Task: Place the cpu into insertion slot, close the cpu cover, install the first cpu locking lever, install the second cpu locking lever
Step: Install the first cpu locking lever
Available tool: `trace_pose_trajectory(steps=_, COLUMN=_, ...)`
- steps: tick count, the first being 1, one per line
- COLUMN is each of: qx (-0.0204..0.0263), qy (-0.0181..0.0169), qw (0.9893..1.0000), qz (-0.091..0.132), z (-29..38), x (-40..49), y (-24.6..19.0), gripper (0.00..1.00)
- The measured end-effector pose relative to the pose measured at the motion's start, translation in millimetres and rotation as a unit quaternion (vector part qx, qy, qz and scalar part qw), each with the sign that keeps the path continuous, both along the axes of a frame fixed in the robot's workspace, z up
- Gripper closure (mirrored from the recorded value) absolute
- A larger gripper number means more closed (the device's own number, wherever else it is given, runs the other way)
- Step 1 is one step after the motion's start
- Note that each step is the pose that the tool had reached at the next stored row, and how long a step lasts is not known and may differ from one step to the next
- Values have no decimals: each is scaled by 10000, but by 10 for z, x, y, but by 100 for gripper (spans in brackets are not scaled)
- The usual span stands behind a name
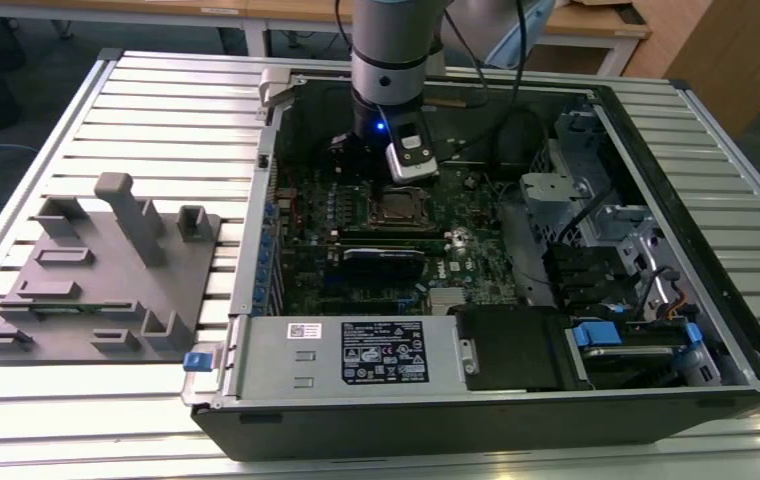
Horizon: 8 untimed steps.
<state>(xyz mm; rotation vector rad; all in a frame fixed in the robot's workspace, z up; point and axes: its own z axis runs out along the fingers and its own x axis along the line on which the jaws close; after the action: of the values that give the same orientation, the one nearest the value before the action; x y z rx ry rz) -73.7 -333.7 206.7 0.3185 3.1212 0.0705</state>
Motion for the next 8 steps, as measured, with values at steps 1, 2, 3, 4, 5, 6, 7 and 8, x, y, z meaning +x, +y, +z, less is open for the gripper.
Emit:
trace_pose_trajectory(steps=1, qx=-1, qy=8, qw=10000, qz=0, z=1, x=-1, y=0, gripper=90)
trace_pose_trajectory(steps=2, qx=-2, qy=12, qw=10000, qz=-1, z=1, x=-1, y=0, gripper=90)
trace_pose_trajectory(steps=3, qx=-2, qy=15, qw=10000, qz=0, z=1, x=-1, y=-1, gripper=90)
trace_pose_trajectory(steps=4, qx=-1, qy=18, qw=10000, qz=0, z=1, x=0, y=0, gripper=90)
trace_pose_trajectory(steps=5, qx=-1, qy=22, qw=10000, qz=0, z=0, x=0, y=0, gripper=90)
trace_pose_trajectory(steps=6, qx=-1, qy=24, qw=10000, qz=0, z=0, x=0, y=0, gripper=90)
trace_pose_trajectory(steps=7, qx=-1, qy=24, qw=10000, qz=0, z=0, x=1, y=0, gripper=90)
trace_pose_trajectory(steps=8, qx=0, qy=24, qw=10000, qz=1, z=-1, x=10, y=0, gripper=90)
